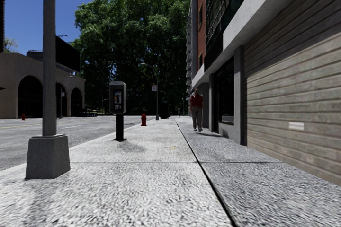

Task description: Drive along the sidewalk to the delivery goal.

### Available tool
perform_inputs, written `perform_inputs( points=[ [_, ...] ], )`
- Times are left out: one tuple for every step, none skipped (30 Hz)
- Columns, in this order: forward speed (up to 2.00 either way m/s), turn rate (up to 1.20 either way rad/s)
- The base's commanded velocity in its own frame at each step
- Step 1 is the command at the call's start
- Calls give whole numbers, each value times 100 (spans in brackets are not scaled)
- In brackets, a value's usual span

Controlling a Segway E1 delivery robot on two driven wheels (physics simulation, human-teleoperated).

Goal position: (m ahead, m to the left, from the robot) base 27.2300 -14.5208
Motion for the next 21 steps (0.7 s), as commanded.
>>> perform_inputs(
  points=[
    [200, 0],
    [200, 0],
    [200, 0],
    [200, 0],
    [200, 0],
    [200, 0],
    [200, 0],
    [200, 0],
    [200, 0],
    [200, 0],
    [200, 0],
    [200, 0],
    [200, 0],
    [200, 0],
    [200, 0],
    [200, 0],
    [200, 0],
    [200, 0],
    [200, 0],
    [200, 0],
    [200, 0]
  ],
)
